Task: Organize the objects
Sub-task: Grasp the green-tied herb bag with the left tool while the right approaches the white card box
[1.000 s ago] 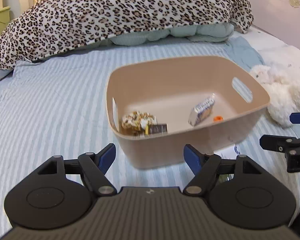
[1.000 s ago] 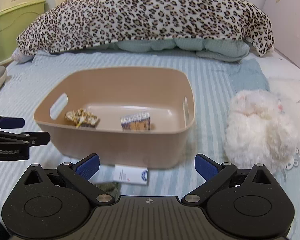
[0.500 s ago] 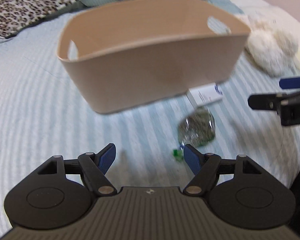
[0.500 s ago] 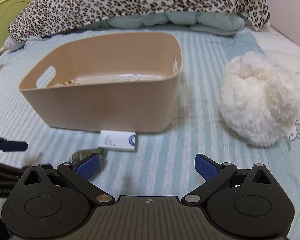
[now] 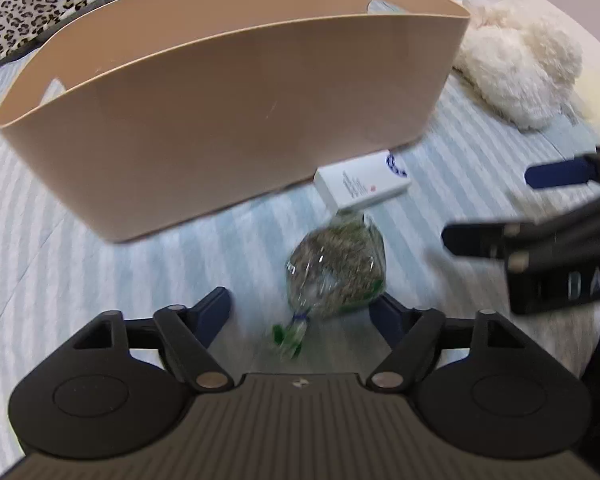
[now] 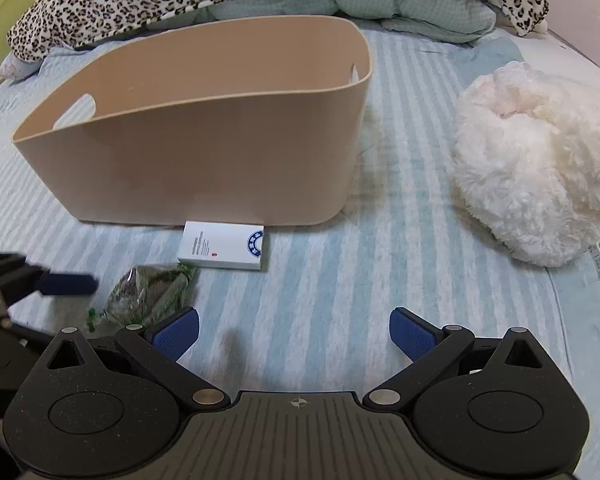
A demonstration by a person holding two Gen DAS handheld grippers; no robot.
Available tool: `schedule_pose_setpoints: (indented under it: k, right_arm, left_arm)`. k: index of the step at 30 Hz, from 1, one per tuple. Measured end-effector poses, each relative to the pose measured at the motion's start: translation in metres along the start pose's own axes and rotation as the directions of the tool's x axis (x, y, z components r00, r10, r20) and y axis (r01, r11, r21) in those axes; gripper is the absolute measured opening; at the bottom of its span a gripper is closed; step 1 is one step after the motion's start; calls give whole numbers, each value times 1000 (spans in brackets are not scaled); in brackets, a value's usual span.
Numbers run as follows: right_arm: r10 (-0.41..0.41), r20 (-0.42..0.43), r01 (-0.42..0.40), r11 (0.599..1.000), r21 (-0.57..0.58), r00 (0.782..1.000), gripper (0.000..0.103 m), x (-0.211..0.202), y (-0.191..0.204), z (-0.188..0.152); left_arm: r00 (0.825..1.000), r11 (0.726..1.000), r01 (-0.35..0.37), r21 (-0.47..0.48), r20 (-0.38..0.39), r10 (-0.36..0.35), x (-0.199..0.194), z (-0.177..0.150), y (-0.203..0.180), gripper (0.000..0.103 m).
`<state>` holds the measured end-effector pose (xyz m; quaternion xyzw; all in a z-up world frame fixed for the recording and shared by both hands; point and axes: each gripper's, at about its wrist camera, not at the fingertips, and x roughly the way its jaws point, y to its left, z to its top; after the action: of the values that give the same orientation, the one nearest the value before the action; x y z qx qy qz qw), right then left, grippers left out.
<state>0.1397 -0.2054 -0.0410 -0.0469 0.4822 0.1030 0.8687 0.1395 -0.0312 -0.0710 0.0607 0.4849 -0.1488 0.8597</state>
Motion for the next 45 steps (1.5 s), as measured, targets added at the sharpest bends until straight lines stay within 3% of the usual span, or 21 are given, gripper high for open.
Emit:
schedule_pose_setpoints:
  k: [7,16,19,27,37,41,45]
  right_arm:
    - [3,-8,-3,1000,25,1000,103,9,-3,3]
    - [-56,-13,56,998,-36,998,103,22,14,7]
    - [-59,-26,57,997,-55,998,103,30,23,8]
    - [-100,-48,100,995,13,994,103,30,4,7]
    - [-92,-38,95,993,77,995,103,28,-11,7]
    - [-78,-33,81,992,98,996,103,27,-14,8]
    - [-86,-41,90,991,104,995,103,26,-15,6]
  left_arm:
    - [1000,1000,3,0,25,-3,7,5,4,82]
    - [997,992,-46,-119,53,52,4,9,38,82]
    - [999,990,-10,-142,52,17,5,11,45,82]
    - [997,992,46,-117,63,-39,10,24,37,82]
    - [999,981,8,-196,54,3,12,25,24,83]
    - [999,971,31,-237,47,-21,6,23,29,83]
    - [994,937,98,-335,68,-80,-2,23,39,83]
